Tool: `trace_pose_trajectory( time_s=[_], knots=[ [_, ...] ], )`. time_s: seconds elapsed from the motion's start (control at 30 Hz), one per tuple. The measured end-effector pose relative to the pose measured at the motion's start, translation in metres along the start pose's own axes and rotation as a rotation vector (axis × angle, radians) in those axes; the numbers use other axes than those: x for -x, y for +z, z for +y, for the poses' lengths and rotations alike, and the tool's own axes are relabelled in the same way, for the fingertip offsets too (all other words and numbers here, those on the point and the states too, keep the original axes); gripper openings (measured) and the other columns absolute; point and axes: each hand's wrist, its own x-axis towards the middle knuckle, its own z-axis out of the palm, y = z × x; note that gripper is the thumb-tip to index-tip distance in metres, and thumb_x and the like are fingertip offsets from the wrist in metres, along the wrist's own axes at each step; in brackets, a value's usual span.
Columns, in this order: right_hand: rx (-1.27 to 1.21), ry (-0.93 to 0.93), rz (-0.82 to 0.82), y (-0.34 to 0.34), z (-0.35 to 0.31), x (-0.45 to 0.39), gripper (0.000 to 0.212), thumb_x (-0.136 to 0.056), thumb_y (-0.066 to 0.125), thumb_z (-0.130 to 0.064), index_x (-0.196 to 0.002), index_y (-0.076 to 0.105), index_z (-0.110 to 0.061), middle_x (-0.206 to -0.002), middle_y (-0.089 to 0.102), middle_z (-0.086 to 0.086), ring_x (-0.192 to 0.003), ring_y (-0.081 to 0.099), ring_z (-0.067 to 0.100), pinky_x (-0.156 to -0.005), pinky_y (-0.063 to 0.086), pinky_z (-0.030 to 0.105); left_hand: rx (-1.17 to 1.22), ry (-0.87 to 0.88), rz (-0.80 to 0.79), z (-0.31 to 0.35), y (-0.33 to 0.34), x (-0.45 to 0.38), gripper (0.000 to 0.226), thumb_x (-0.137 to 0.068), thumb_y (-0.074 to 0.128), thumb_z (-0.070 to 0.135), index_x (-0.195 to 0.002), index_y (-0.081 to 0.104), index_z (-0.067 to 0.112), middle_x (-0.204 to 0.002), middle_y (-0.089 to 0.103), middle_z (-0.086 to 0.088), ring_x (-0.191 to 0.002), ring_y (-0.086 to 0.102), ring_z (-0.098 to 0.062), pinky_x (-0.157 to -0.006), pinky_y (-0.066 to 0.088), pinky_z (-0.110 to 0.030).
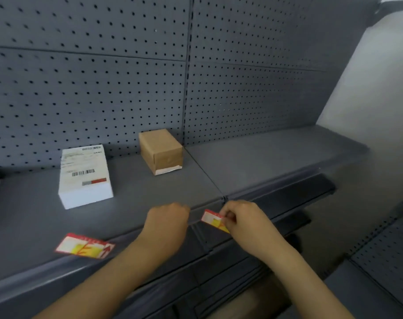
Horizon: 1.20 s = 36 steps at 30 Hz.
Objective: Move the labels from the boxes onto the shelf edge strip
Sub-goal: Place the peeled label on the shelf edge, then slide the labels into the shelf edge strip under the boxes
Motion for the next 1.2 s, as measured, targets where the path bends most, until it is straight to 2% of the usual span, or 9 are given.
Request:
trace_pose_trajectory(
  time_s=[0.13,0.2,0.27,0.33,0.53,0.77,0.93,1.07,1.2],
  knots=[
    [-0.031,-0.055,-0.008,0.003,0.013,-0.035,0.007,-0.089,0.058,-0.021,-0.091,0.065,-0.024,-0.094,0.068,-0.001,-0.083,0.062,0.016,-0.072,0.054,0.039,0.005,-0.138,-0.041,0.007,0.010,-0.014,0.019,-0.090,0.051,0.013,-0.106,0.062,0.019,-0.108,0.066,-0.005,-0.097,0.065,-0.027,-0.074,0.049,-0.034],
    [-0.074,-0.095,-0.032,0.005,0.018,-0.046,0.007,-0.089,0.059,-0.021,-0.092,0.064,-0.023,-0.095,0.069,-0.001,-0.084,0.063,0.017,-0.074,0.055,0.042,0.025,-0.199,0.018,0.012,0.013,-0.015,0.013,-0.083,0.061,0.014,-0.092,0.067,0.021,-0.094,0.070,-0.003,-0.085,0.068,-0.024,-0.063,0.049,-0.029],
    [-0.132,-0.128,-0.057,0.005,0.023,-0.054,0.006,-0.088,0.061,-0.020,-0.092,0.065,-0.023,-0.094,0.069,-0.001,-0.084,0.064,0.017,-0.074,0.056,0.043,0.028,-0.198,0.055,0.019,0.016,-0.014,0.021,-0.052,0.085,0.017,-0.060,0.067,0.022,-0.060,0.068,0.000,-0.051,0.066,-0.018,-0.041,0.043,-0.021],
    [-0.178,-0.153,-0.060,0.006,0.028,-0.060,0.006,-0.087,0.063,-0.017,-0.090,0.065,-0.022,-0.090,0.069,-0.003,-0.082,0.064,0.015,-0.074,0.056,0.043,0.001,-0.208,0.115,0.026,0.018,-0.013,0.036,-0.022,0.089,0.013,-0.042,0.060,0.022,-0.041,0.058,0.003,-0.033,0.056,-0.016,-0.032,0.036,-0.016],
    [-0.274,-0.239,-0.052,0.009,0.029,-0.072,0.008,-0.086,0.066,-0.016,-0.085,0.065,-0.024,-0.075,0.060,-0.012,-0.073,0.062,0.007,-0.071,0.057,0.036,0.006,-0.190,0.135,0.035,0.032,-0.014,0.042,-0.018,0.083,0.005,-0.051,0.062,0.019,-0.053,0.057,-0.001,-0.041,0.056,-0.019,-0.038,0.041,-0.021],
    [-0.314,-0.321,-0.081,0.014,0.023,-0.084,0.007,-0.086,0.066,-0.016,-0.090,0.067,-0.022,-0.082,0.066,-0.008,-0.075,0.063,0.003,-0.069,0.056,0.026,0.066,-0.175,0.146,0.035,0.037,-0.011,0.040,-0.024,0.080,0.004,-0.056,0.061,0.019,-0.053,0.060,0.000,-0.046,0.059,-0.021,-0.043,0.043,-0.020],
    [-0.355,-0.340,-0.065,0.019,0.022,-0.089,0.006,-0.086,0.067,-0.014,-0.090,0.067,-0.018,-0.076,0.061,-0.015,-0.067,0.060,-0.008,-0.059,0.047,0.006,0.099,-0.188,0.154,0.031,0.035,-0.020,0.039,-0.026,0.081,0.004,-0.056,0.063,0.020,-0.051,0.060,0.001,-0.043,0.059,-0.020,-0.041,0.043,-0.020],
    [-0.390,-0.369,-0.027,0.024,0.021,-0.091,0.006,-0.086,0.067,-0.018,-0.092,0.067,-0.018,-0.079,0.060,-0.015,-0.072,0.058,-0.008,-0.063,0.046,0.008,0.115,-0.211,0.120,0.032,0.038,-0.018,0.036,-0.046,0.079,0.004,-0.078,0.071,0.020,-0.065,0.067,0.000,-0.056,0.064,-0.021,-0.053,0.050,-0.026],
    [-0.391,-0.407,-0.025,0.030,0.021,-0.090,0.007,-0.086,0.067,-0.017,-0.094,0.068,-0.017,-0.083,0.062,-0.014,-0.072,0.058,-0.005,-0.064,0.048,0.008,0.120,-0.208,0.140,0.030,0.039,-0.012,0.043,-0.034,0.081,0.000,-0.071,0.071,0.020,-0.061,0.065,0.000,-0.050,0.063,-0.020,-0.047,0.051,-0.026]
  ],
)
